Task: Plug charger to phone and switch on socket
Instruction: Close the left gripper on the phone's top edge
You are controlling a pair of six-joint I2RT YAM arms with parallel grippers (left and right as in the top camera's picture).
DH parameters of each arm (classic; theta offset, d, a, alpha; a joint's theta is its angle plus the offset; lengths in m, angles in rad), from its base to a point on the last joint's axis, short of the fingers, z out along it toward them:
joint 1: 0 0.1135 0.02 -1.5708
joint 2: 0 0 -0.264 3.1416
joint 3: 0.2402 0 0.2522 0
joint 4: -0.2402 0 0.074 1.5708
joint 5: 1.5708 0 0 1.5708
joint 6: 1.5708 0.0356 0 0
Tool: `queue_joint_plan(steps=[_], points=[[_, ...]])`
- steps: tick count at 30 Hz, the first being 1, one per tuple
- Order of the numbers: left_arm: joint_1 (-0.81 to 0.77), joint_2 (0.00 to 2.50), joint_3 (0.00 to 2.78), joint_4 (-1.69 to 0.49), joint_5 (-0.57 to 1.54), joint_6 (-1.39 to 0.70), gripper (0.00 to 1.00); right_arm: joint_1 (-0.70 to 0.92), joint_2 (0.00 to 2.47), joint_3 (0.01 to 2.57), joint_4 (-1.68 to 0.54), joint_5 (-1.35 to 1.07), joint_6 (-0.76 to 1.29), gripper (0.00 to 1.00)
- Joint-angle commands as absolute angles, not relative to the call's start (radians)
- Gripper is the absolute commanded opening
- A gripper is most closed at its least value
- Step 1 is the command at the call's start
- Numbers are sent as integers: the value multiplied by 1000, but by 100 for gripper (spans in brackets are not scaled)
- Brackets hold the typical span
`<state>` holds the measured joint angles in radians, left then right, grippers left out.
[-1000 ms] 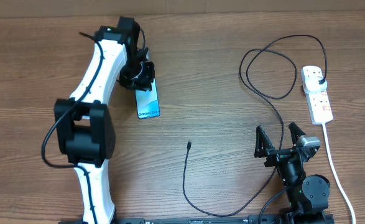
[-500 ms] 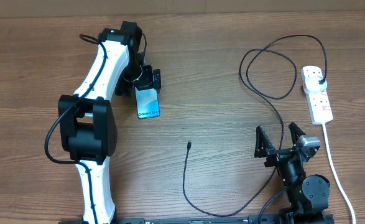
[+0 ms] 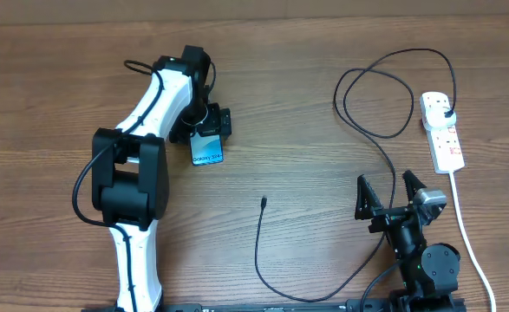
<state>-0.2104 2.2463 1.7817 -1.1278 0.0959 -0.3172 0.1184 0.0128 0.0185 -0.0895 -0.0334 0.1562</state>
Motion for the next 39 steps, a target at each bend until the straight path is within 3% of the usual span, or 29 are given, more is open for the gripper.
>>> queue_joint_plan(steps=[1,10,14,23,31,34,35,39], points=[[-224,2254,1766,-1111,-4,-366,100,117,6,8,-84,-23,152,100],[-226,2254,1647,-987,7,-373,99,117,6,8,-84,-24,152,100],[-226,2254,1598,-960,65,-355,86,117,6,8,-84,-23,152,100],[-248,2254,1573,-1051,106,-315,78,117,6,8,-84,-23,152,100],[-308,2254,1573,-1127,105,-310,84,117,6,8,-84,-23,152,100],[-329,2254,1573,-1121,96,-310,93,117,6,8,-84,-23,152,100],[-332,2254,1573,-1118,91,-310,100,117,6,8,-84,-24,152,100],[-336,2254,1573,-1108,78,-319,100,117,6,8,-84,-23,152,100]])
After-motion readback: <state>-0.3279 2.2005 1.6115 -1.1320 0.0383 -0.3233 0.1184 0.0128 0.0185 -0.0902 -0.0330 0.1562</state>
